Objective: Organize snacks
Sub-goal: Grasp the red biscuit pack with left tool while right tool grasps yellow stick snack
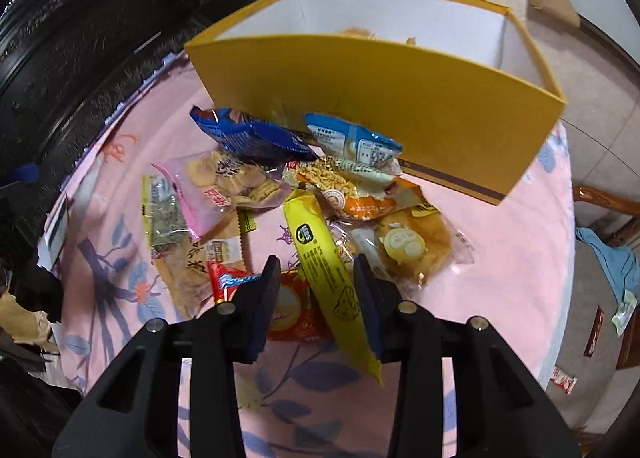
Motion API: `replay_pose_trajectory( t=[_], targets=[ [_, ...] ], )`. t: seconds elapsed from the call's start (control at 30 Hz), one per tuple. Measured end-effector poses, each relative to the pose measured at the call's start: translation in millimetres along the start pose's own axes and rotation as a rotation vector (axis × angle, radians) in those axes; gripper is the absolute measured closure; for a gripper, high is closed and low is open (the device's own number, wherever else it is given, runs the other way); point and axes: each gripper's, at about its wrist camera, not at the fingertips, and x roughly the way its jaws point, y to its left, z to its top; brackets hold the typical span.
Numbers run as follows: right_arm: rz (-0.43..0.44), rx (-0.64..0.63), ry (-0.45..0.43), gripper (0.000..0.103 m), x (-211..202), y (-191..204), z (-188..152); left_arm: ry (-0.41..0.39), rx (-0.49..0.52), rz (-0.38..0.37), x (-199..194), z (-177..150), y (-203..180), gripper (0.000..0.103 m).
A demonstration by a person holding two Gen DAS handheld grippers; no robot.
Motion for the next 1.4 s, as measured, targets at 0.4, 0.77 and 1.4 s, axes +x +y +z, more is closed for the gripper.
replay_pose_trajectory(
  t=[0.4, 0.77, 1.4],
  targets=[
    [-0.042, -0.032, 0.095, 0.080, 42.7, 1.5, 7.4, 0.033, -0.028, 0.011, 5.4, -4.3, 9.8, 0.002],
    [0.077, 0.176, -0.061, 0.082, -34.6, -9.7, -11.9, 0.074, 0.067, -0.007, 31.6, -7.7, -10.4, 0.002],
    [0.077, 0.475, -0.098, 0.082, -75.8, -57.2, -78.5, -0.059, 0.966, -0.105, 94.8, -63.9, -188.6, 0.002]
  ],
)
